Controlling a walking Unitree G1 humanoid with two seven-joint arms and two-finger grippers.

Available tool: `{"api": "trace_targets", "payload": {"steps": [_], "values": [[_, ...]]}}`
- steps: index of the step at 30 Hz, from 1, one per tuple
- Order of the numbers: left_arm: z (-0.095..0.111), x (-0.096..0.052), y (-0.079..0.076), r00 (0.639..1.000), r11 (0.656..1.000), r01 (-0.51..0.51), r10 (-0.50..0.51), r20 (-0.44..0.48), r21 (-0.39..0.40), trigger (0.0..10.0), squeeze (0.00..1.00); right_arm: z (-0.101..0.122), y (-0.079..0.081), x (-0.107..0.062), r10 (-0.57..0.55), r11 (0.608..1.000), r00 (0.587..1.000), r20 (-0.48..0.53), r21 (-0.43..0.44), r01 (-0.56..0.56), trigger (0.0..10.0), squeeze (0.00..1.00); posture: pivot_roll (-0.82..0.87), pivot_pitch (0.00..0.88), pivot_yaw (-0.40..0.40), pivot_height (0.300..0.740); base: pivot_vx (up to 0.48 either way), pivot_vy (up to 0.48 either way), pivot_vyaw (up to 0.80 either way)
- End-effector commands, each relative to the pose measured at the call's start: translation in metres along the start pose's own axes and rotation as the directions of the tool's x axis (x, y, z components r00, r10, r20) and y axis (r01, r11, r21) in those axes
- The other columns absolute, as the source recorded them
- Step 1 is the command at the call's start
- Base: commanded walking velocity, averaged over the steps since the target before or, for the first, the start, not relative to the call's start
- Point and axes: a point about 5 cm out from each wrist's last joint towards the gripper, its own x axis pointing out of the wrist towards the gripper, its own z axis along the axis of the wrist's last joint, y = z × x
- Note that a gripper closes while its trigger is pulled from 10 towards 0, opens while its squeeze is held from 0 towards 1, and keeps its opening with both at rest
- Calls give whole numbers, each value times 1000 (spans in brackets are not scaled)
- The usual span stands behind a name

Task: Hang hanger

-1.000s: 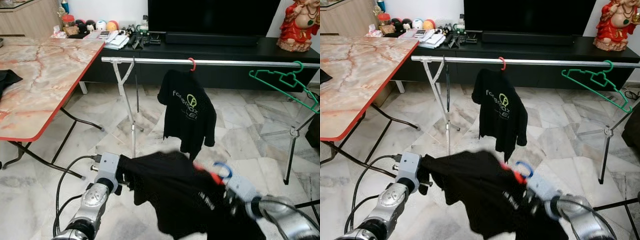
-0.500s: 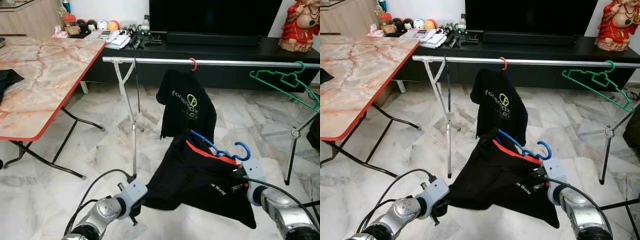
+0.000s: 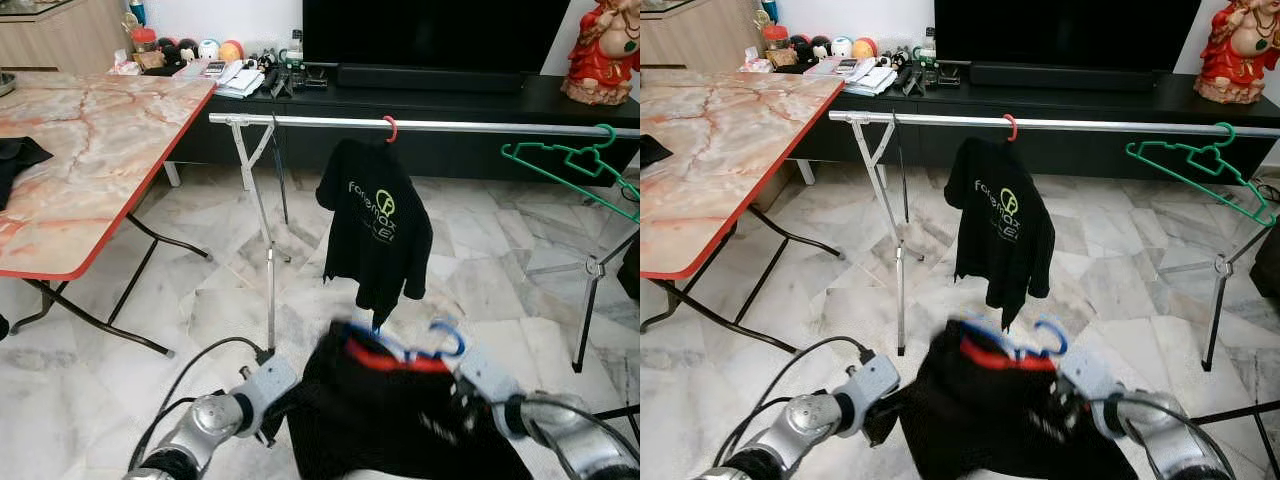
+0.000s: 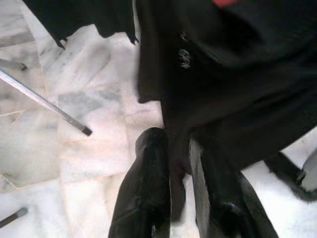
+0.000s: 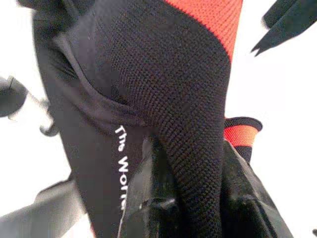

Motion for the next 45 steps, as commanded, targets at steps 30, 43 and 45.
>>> {"api": "trace_targets", "payload": {"steps": [30,43,45], "values": [[20,16,-8,998,952,-15,31,46,-307,10000,0,35,22,5,133,983,986,102,-136,-119,10000,0,47,120,-43,740,0,0,0],[12,17,-10,998,920,-69,67,-18,-386,10000,0,45,37,4,190,973,970,153,-158,-166,10000,0,40,123,-42,740,0,0,0],[12,17,-10,997,920,-72,69,-21,-386,10000,0,45,39,3,199,971,968,153,-162,-174,10000,0,38,123,-41,740,0,0,0]]}}
